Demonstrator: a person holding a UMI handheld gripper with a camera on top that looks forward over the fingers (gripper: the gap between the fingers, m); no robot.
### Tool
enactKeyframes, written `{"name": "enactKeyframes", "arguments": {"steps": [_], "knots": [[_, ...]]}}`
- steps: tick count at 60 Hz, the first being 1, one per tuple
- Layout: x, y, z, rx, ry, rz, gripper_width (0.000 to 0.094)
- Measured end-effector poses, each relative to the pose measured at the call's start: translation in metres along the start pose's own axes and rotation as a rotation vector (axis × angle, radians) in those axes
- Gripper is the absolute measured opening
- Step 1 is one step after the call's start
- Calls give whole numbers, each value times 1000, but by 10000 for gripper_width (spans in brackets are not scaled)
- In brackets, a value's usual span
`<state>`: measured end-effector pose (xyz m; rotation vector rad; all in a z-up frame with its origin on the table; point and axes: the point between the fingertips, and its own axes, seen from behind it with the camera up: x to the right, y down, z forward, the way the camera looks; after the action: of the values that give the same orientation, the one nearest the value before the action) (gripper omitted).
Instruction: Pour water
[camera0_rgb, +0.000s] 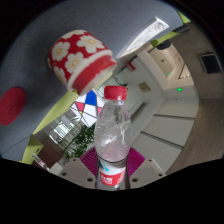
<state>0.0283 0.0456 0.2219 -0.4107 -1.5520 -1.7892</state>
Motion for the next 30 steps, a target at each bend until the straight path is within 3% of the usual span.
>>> {"name": "enactKeyframes", "arguments": {"steps": [9, 19, 24, 29, 30], "knots": [[30, 45, -6, -57, 31, 308, 326], [55, 102, -32, -137, 5, 1106, 331], [50, 125, -38, -143, -81, 1574, 331], [35, 101, -47, -151, -205, 1944, 331], [37, 75, -50, -158, -229, 1995, 328]]}}
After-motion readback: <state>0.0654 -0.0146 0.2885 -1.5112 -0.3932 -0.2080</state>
